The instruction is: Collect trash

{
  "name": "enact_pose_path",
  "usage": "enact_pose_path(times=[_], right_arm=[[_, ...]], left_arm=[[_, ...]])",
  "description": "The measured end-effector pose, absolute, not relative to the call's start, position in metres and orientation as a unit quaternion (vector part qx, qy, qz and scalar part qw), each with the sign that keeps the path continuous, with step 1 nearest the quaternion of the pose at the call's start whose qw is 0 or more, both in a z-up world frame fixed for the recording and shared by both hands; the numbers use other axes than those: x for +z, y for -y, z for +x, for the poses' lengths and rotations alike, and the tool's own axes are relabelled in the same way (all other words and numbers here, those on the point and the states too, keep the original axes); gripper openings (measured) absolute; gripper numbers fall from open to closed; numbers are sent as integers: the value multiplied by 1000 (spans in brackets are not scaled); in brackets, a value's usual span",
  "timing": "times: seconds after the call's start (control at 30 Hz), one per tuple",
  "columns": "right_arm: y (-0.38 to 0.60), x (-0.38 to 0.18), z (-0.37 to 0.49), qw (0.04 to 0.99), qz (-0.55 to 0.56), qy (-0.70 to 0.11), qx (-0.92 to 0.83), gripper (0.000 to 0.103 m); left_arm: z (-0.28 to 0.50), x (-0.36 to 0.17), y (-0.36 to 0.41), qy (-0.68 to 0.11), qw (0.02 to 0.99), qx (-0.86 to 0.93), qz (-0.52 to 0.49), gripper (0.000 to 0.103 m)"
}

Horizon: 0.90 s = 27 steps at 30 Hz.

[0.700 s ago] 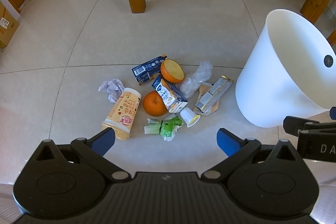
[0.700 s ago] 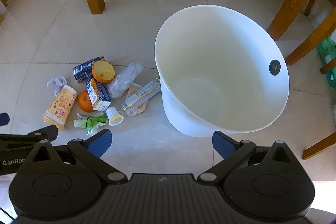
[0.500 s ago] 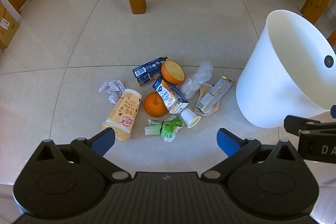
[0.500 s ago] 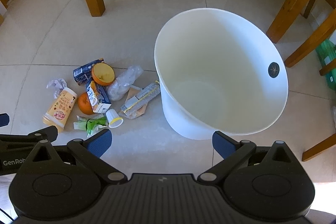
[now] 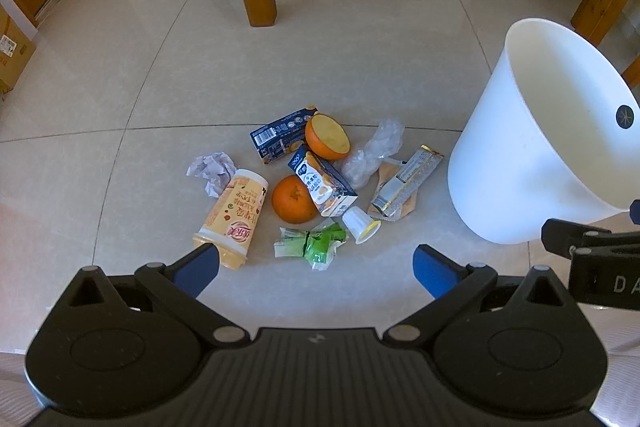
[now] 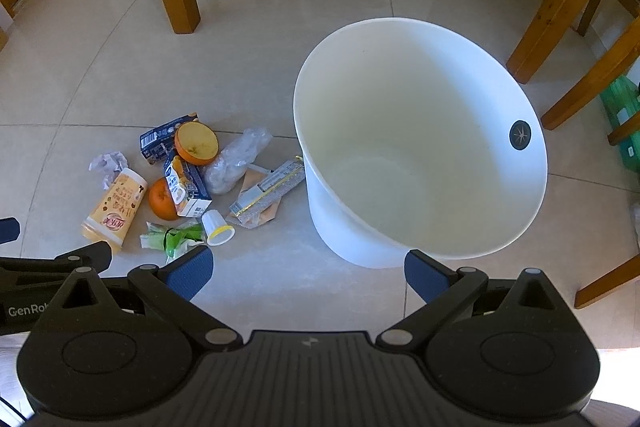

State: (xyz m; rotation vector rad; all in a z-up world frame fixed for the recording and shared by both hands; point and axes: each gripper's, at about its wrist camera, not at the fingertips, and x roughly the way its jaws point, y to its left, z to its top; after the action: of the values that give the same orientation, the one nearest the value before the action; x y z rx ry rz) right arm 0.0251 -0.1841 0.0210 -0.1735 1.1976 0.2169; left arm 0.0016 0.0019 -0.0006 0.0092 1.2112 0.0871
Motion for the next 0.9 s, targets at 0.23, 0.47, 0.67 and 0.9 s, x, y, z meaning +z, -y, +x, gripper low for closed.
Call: enact_pose_path(times=[0.23,0.47,0.67,0.9], right_arm=[[184,21,24,817,-85,-560,105,103],[185,21,24,817,-88,-559,107,103],[184,21,23,817,-89,-559,108,103],[184,21,21,818,-93,-557,110,103]], left_arm=[[2,-1,-1,-569,821,37,2,102],[2,-1,0,-570,821,40,1,102],[2,-1,-1,-570,821,42,0,102],[2,-1,0,-564,825,45,-4,102]])
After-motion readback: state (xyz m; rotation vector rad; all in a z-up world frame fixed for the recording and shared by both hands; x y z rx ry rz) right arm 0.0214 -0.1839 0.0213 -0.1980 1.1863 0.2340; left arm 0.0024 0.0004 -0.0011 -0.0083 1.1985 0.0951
